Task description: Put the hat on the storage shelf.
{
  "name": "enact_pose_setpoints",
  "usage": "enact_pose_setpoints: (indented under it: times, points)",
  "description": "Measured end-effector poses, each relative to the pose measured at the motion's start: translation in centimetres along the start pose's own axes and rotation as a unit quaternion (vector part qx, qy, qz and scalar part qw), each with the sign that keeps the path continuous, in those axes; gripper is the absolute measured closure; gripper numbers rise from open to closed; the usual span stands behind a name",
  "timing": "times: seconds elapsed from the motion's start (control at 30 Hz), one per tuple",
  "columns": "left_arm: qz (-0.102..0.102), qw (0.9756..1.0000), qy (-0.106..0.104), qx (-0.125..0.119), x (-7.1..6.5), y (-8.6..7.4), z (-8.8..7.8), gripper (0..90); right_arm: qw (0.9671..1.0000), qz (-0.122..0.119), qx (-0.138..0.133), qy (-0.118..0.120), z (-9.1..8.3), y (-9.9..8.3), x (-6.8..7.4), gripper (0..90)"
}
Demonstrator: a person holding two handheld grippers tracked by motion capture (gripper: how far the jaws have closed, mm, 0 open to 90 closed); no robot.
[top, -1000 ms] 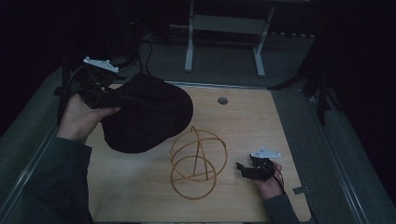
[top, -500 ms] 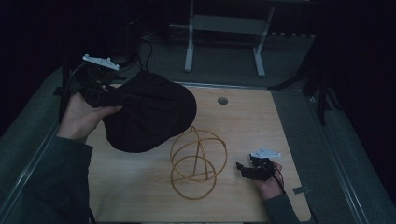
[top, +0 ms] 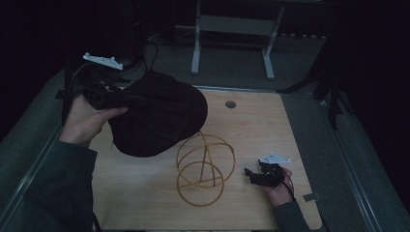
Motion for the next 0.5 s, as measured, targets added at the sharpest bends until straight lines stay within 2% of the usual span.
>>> enact_pose_setpoints:
  times: [0.5]
  points:
    - [-0.008, 0.9998, -0.011, -0.014, -0.46, 0.46, -0.66, 85.1, 1.0000, 0.000, 0.000, 0.000, 0.00, 0.00, 0.00, 27.6]
Point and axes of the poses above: each handheld gripper's, and its own axes: z roughly forward along the jaws, y roughly out of its top, x roughly to its left, the point moved 8 cm from there along z, roughly forward along the jaws, and after that the axes turned 1 degree about -x, right-handed, at the moved point
